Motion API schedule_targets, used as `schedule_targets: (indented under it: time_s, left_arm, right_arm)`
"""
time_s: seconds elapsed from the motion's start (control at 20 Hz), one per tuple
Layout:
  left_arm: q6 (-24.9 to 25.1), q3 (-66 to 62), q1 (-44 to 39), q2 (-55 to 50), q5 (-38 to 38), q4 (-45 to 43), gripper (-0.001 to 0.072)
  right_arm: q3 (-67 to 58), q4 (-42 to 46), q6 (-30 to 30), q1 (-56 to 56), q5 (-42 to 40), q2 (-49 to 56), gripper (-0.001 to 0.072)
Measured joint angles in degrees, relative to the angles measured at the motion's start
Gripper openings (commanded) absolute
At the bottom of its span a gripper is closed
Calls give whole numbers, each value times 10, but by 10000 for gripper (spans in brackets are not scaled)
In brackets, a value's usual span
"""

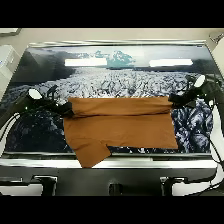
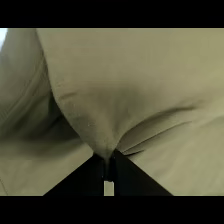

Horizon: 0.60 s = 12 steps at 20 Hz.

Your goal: Fold the clothes and pants, and hang the long-sleeved shirts on hangers.

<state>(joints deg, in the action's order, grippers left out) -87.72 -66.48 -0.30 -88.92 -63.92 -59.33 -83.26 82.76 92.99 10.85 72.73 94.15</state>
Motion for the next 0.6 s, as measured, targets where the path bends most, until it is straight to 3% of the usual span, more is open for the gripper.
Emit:
schedule_targets:
  time_s: [0.6]
  left_arm:
    - [-8, -16, 11, -6, -14, -2, 28]
  right_arm:
    - [7, 4, -9, 0, 36, 16, 43]
